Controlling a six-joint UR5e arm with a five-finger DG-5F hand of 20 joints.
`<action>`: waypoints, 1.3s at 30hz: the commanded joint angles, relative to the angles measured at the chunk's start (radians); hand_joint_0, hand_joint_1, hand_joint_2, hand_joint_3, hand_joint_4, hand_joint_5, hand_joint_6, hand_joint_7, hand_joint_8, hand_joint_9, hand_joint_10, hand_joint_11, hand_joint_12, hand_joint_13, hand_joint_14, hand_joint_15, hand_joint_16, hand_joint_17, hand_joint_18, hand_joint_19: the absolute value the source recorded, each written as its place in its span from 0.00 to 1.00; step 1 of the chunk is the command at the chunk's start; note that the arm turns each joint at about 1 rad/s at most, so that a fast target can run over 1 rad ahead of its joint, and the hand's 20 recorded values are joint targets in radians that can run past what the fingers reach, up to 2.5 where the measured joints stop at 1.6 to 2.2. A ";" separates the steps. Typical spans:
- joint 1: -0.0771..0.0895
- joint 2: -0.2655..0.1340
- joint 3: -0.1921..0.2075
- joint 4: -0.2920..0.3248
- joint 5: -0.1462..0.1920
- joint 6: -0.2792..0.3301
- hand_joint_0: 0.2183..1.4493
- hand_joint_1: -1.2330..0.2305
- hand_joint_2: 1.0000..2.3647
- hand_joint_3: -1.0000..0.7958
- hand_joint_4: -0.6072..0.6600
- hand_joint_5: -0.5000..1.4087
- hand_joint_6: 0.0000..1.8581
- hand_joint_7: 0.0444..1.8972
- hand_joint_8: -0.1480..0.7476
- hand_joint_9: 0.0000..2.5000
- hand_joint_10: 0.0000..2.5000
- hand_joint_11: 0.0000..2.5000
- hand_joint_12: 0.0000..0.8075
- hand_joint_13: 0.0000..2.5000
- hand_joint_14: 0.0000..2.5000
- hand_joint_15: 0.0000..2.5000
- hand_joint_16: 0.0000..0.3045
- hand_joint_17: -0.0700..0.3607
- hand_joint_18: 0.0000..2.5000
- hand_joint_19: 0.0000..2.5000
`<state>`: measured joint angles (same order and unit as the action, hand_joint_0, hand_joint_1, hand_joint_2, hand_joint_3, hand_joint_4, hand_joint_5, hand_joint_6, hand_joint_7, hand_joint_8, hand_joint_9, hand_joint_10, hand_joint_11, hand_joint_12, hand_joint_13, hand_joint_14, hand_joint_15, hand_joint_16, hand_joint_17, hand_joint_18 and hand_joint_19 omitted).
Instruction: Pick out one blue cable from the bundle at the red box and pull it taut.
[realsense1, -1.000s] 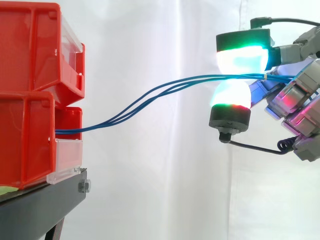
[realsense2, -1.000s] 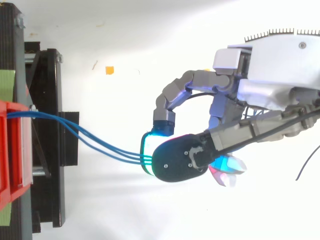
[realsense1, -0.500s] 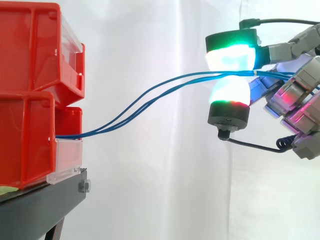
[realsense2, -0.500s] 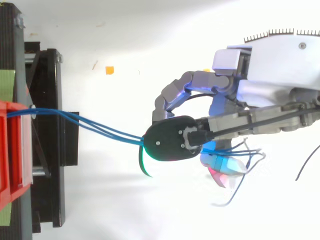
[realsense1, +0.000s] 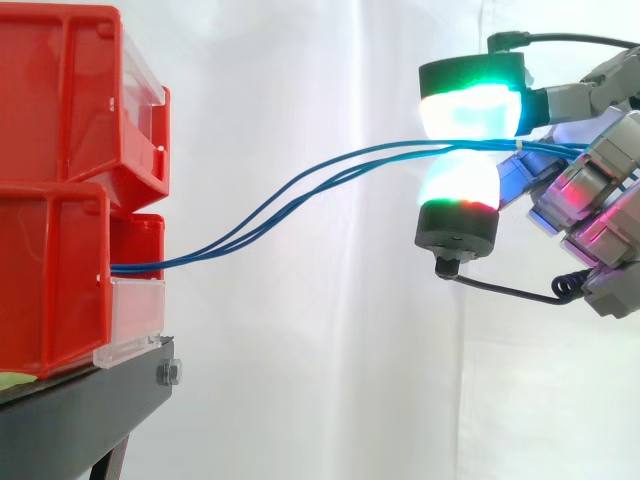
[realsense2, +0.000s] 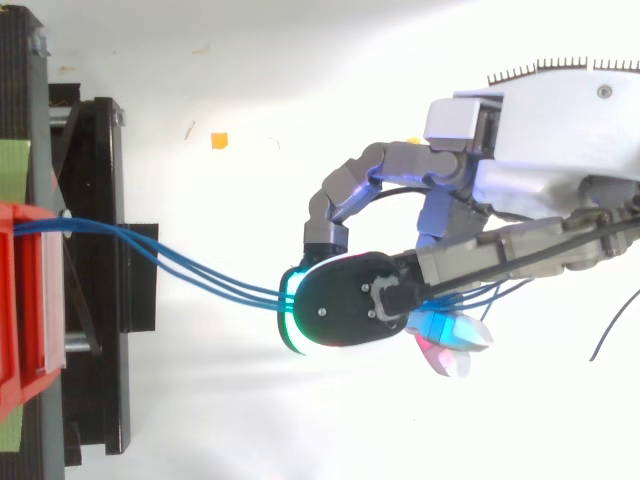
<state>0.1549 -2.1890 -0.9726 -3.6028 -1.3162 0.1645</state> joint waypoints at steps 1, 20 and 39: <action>0.000 0.000 0.000 0.000 0.000 0.000 0.36 0.40 0.01 0.37 0.52 0.17 0.48 0.45 0.47 0.58 0.01 0.64 0.50 0.52 0.01 0.38 0.20 0.47 0.38 0.38; 0.000 0.000 0.000 0.001 0.000 0.001 0.50 0.29 0.00 0.31 0.20 0.17 0.51 0.49 0.43 0.61 0.01 0.66 0.45 0.54 0.01 0.39 0.17 0.44 0.38 0.41; 0.002 -0.008 -0.006 -0.020 -0.015 0.024 0.33 0.44 0.00 0.28 0.43 0.19 0.47 0.44 0.45 0.65 0.01 0.64 0.47 0.56 0.01 0.40 0.18 0.44 0.41 0.40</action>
<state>0.1563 -2.1942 -0.9595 -3.6228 -1.3269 0.1841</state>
